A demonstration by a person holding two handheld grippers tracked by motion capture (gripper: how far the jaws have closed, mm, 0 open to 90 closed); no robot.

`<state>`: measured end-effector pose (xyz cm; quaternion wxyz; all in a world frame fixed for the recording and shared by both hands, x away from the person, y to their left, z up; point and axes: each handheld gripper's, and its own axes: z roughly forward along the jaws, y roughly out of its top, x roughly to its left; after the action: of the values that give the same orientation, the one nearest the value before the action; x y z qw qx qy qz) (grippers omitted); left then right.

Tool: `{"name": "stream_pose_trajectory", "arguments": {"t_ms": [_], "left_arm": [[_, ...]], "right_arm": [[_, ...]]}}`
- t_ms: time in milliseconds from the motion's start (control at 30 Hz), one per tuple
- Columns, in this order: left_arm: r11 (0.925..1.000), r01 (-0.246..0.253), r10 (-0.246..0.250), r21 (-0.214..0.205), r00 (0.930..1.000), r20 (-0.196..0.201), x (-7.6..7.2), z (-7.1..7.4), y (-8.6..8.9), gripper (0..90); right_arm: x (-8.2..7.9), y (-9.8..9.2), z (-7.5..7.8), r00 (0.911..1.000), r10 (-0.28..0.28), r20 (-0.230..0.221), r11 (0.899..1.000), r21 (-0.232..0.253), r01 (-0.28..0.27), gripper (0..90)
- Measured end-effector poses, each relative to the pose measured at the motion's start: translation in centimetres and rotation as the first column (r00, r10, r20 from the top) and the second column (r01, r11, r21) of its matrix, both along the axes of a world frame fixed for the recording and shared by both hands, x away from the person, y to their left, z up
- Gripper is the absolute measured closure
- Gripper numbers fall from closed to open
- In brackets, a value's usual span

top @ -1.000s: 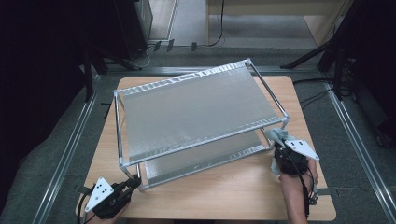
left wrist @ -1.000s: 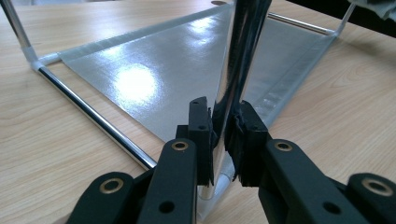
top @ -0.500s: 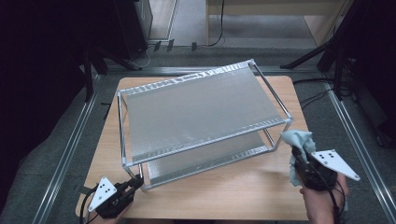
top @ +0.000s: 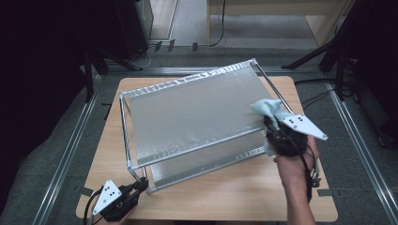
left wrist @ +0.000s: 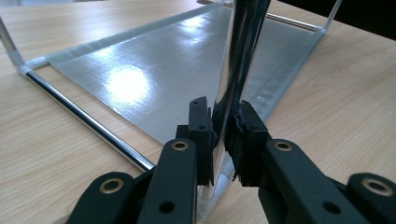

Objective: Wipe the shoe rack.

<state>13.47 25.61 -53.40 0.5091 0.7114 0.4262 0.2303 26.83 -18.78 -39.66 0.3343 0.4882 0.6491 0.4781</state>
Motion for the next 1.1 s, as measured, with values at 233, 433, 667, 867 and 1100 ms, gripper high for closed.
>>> {"name": "stream_pose_trajectory", "arguments": {"t_ms": [233, 433, 667, 867, 1100], "left_arm": [[1.0000, 0.000, 0.000, 0.005, 1.0000, 0.002, -0.2, 0.0, -1.2, 80.6], [1.0000, 0.008, -0.008, 0.005, 0.9999, 0.007, -0.5, 0.0, -3.3, 80.7], [1.0000, 0.005, -0.005, -0.006, 0.9999, 0.014, -0.6, -0.2, -4.5, 80.6], [0.9998, 0.019, -0.019, -0.003, 0.9997, 0.016, -0.5, -0.2, -4.3, 80.6], [0.9994, 0.034, -0.034, 0.003, 0.9993, 0.014, -0.4, -0.2, -4.1, 80.6]], "right_arm": [[-1.4, 5.3, -0.5, 0.9930, 0.117, 0.016, 0.993, -0.022, -0.117, 79.8], [-3.6, 11.1, -1.1, 0.9678, 0.250, 0.031, 0.968, 0.013, -0.250, 79.4], [-6.9, 18.5, -1.3, 0.8962, 0.441, 0.045, 0.897, 0.002, -0.442, 78.9], [-7.8, 20.5, -1.1, 0.8642, 0.502, 0.030, 0.865, -0.027, -0.502, 78.5], [-5.4, 15.3, -1.1, 0.9345, 0.354, 0.037, 0.934, -0.056, -0.352, 79.2]]}}
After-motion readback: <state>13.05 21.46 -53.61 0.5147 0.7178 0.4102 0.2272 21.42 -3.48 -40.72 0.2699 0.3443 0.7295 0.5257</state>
